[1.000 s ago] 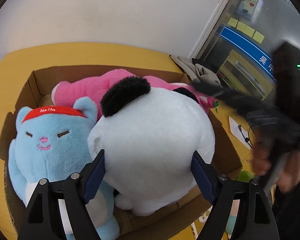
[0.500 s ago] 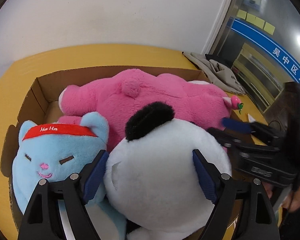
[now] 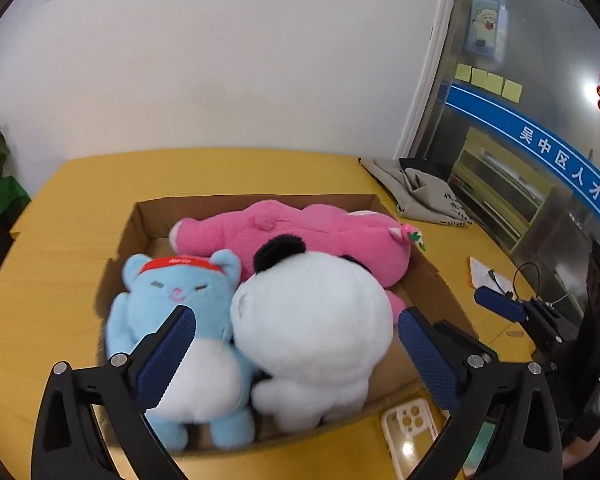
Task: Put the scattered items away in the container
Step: 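Lower the panda beside the blue bear and open both grippers, then withdraw both grippers and move them over the pink-and-teal pig plush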
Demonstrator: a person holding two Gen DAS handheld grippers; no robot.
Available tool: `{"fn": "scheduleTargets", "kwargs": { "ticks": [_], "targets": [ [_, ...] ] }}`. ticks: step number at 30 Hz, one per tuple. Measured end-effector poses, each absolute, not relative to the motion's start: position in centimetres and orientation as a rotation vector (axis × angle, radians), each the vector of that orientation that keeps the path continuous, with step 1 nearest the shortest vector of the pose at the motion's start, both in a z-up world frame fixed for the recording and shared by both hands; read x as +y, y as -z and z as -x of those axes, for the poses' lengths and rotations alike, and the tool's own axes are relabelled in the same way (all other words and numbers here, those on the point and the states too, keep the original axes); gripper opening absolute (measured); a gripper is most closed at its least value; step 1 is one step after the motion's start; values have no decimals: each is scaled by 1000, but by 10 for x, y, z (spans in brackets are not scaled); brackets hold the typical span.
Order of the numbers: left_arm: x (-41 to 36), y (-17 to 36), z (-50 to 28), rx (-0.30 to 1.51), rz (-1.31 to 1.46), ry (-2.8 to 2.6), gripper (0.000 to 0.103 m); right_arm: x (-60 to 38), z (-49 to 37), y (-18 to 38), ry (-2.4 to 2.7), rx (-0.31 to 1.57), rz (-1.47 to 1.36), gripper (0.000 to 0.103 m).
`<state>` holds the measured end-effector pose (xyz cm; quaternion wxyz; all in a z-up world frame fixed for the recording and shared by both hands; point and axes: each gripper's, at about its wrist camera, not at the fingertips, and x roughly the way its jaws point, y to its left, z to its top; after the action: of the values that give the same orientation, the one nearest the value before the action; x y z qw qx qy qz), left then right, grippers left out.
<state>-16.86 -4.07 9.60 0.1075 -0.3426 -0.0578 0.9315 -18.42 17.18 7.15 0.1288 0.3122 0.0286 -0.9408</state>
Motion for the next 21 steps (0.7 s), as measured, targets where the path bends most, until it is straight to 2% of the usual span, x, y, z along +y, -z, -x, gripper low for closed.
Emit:
{"fn": "scheduleTargets", "kwargs": {
  "ticks": [9, 21],
  "targets": [
    [-34, -106, 101, -109, 958, -2807, 103, 159, 146, -77, 2729, 106, -899, 80],
    [-27, -105, 77, -143, 942, -2785, 103, 157, 123, -85, 2743, 137, -877, 80]
  ]
}}
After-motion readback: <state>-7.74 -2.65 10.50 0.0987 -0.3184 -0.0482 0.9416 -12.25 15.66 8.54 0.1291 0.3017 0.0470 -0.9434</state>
